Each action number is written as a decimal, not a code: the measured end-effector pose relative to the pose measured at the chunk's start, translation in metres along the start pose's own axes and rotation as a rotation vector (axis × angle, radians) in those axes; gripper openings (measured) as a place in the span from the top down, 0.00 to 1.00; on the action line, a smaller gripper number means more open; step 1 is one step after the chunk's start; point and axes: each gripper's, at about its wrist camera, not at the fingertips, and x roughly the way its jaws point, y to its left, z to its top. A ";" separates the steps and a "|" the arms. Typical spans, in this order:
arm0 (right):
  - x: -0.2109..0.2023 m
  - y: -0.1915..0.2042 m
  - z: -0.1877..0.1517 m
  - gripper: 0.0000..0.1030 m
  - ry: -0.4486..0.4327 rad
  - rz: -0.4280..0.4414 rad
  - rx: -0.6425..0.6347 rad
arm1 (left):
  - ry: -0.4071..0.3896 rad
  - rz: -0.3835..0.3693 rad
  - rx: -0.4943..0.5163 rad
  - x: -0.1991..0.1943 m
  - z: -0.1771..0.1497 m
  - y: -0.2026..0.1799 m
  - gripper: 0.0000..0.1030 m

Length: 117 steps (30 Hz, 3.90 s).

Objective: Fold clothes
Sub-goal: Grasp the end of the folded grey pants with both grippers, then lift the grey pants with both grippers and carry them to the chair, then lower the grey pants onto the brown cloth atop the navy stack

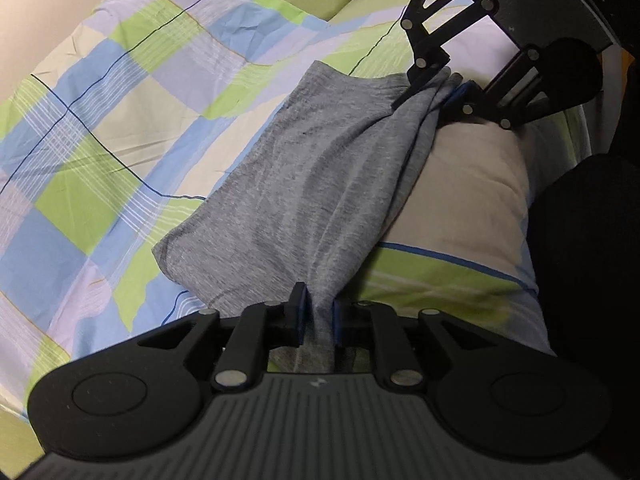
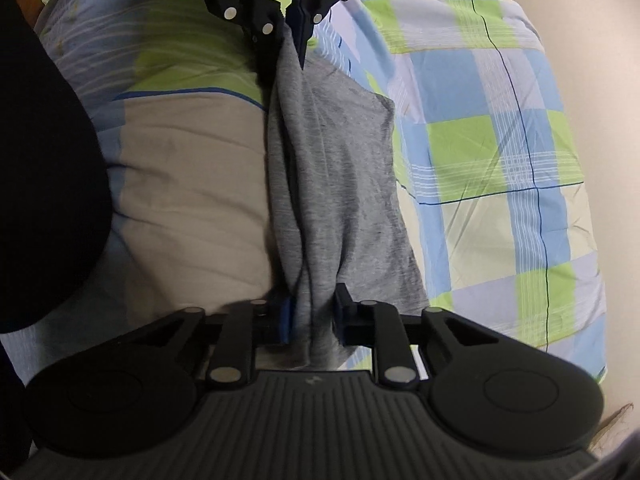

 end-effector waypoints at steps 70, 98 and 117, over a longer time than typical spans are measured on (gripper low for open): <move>-0.307 -0.038 -0.028 0.94 0.475 -0.346 0.571 | -0.715 -0.107 0.815 -0.178 0.175 -0.073 0.97; -0.403 0.066 -0.301 0.93 1.099 -0.517 0.844 | -0.998 -0.446 1.069 -0.052 0.391 -0.369 0.96; -0.419 0.068 -0.283 1.00 1.093 -0.600 0.815 | -1.026 -0.457 1.044 -0.032 0.396 -0.335 0.92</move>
